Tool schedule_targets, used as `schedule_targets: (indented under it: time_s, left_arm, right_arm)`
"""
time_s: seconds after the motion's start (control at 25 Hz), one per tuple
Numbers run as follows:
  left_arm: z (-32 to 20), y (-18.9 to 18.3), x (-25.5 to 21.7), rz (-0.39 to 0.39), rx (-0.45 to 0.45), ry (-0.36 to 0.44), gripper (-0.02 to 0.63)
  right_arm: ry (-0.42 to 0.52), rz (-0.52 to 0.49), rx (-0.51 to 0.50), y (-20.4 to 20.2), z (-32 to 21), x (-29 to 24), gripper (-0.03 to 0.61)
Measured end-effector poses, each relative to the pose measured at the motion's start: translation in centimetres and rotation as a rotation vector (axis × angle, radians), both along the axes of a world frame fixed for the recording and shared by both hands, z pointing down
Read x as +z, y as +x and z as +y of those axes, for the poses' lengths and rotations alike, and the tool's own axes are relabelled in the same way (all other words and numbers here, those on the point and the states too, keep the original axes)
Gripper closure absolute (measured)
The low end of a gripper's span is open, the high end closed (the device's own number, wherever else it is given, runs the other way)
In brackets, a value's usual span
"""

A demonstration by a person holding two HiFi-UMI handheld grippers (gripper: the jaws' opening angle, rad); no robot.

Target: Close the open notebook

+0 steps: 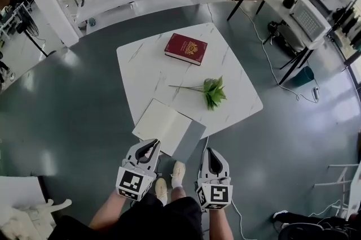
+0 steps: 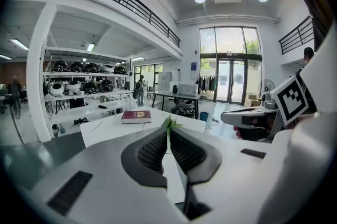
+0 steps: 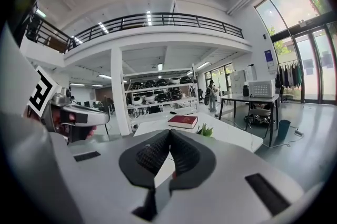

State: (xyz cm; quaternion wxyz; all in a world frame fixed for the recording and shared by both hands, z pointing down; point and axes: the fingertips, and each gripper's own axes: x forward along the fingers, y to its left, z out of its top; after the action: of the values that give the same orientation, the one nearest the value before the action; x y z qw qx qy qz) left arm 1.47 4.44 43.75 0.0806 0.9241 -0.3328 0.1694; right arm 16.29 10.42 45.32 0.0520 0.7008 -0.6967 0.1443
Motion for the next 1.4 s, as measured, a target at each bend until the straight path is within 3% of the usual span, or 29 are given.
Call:
schedule_targets:
  time_s: [0.64,1.08,1.24,1.4]
  left_arm:
    - [-3.7,2.8,8.4,-0.085,0.002,-0.122,0.578]
    - [-4.3,4.7,14.2,-0.142,0.025,-0.204,0.578]
    - [-4.7,5.1,16.2,-0.125,0.015,-0.198,0.578]
    - [-4.5,4.8,18.0,-0.156,0.005,-0.250,0.578]
  right_arm:
    - [-0.155,-0.093,-0.031,1.2,-4.1,9.2,0.561]
    - [-0.260,-0.146,-0.037,2.3,-4.9,15.6,0.561]
    - [-0.302,-0.172,-0.041,2.5,-4.8,18.2,0.561]
    - [-0.333,-0.218,-0.044,2.2,-4.7,20.4,0.561]
